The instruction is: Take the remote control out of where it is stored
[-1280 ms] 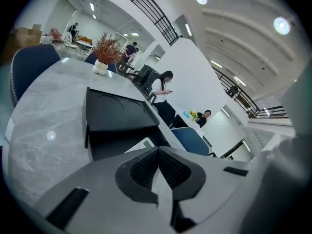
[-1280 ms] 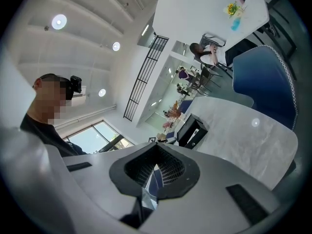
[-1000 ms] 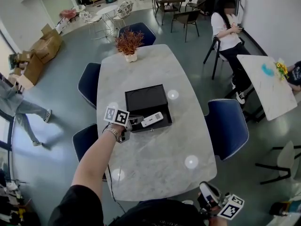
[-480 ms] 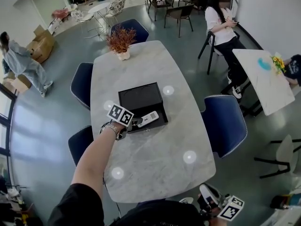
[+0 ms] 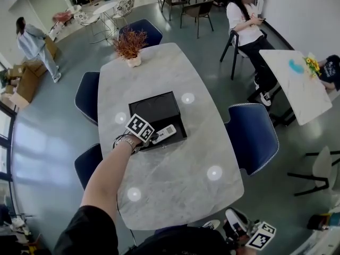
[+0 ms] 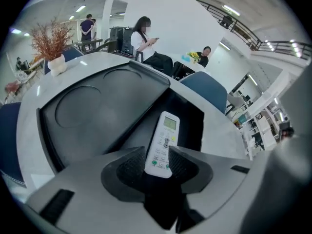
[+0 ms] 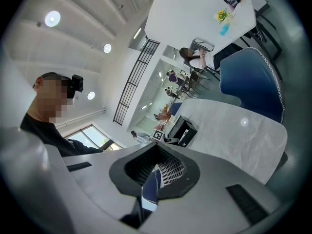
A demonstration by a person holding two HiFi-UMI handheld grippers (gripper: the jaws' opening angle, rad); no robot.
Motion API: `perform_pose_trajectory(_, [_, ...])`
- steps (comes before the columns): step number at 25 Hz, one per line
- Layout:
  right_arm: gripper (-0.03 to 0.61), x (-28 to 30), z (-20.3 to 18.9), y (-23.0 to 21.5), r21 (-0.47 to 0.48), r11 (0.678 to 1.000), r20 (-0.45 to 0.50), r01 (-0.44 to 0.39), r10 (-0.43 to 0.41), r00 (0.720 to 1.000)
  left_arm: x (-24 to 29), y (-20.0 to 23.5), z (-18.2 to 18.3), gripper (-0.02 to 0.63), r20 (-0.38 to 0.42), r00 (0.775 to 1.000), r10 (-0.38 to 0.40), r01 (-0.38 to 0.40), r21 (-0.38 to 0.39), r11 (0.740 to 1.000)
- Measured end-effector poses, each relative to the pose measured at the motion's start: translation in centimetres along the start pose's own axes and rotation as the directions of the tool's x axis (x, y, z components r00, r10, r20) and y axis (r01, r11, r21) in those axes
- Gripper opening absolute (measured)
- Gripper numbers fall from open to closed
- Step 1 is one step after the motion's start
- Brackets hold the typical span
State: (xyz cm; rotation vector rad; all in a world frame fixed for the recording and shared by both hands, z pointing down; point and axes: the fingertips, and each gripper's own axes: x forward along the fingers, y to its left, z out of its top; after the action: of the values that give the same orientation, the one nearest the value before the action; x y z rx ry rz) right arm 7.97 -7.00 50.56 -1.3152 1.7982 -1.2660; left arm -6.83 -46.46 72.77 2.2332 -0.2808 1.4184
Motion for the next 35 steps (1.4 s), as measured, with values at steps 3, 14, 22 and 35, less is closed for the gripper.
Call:
perform_pose_trajectory(3, [0.008, 0.2, -0.1, -0.1, 0.007, 1.000, 0.002, -0.002, 0.002, 1.000, 0.2, 0.6, -0.1, 0.137, -0.022, 0.999, 0.047, -0.046, 0.019, 0.999])
perform_pose_trajectory(14, [0.008, 0.3, 0.0, -0.4, 0.015, 1.000, 0.005, 0.005, -0.005, 1.000, 1.5, 0.1, -0.3, 0.144, -0.122, 0.990, 0.065, -0.047, 0.149, 0.988])
perform_pose_trajectory(22, [0.008, 0.6, 0.1, -0.5, 0.024, 1.000, 0.005, -0.003, 0.003, 1.000, 2.1, -0.9, -0.7, 0.193, -0.166, 0.985, 0.042, -0.008, 0.202, 0.979])
perform_pose_trajectory(35, [0.008, 0.5, 0.1, -0.9, 0.031, 0.999, 0.007, 0.008, -0.008, 1.000, 3.0, -2.4, -1.0, 0.201, -0.229, 0.972, -0.054, 0.102, 0.201, 0.974])
